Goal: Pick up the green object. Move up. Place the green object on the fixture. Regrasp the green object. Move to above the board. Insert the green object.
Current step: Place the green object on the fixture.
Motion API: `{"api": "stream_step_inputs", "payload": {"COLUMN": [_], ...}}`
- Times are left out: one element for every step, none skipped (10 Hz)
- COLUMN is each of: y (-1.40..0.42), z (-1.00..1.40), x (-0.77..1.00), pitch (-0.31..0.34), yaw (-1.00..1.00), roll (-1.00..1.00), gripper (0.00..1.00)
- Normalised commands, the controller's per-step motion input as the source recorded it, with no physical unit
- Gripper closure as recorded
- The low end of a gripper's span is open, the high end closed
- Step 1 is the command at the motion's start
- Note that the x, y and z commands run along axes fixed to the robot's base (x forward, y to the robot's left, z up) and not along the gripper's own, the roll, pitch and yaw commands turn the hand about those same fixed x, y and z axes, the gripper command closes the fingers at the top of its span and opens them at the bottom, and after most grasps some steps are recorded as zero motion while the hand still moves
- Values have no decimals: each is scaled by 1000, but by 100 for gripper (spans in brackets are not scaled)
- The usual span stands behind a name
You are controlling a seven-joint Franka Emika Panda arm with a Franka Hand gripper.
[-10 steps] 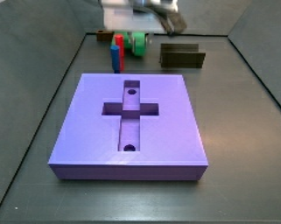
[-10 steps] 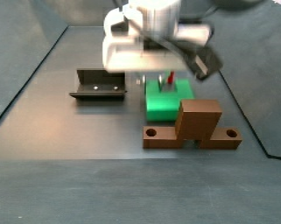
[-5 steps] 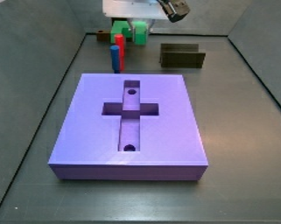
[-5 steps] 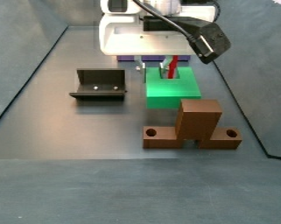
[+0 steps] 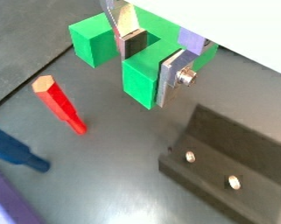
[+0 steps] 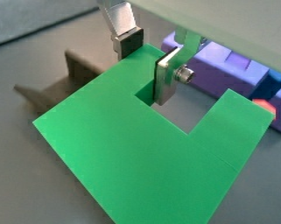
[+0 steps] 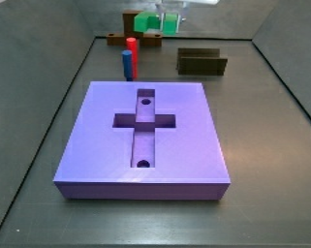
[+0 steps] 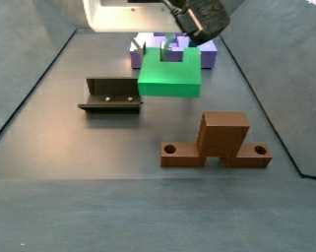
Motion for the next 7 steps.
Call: {"api": "stream_step_inputs", "payload": {"y": [-66,26,37,43,71,0,-49], "z": [254,109,40,6,74,14,43], "x": [406,540,654,671,546,391,360], "pitch": [-77,0,-54,-43,-46,-23,0], "yaw": [-254,-169,-46,0,0,166,223], "roll": [-1000,-1000,-1000,-1000,-1000,-1000,-1000], "gripper": [100,100,100,100,100,100,100]}}
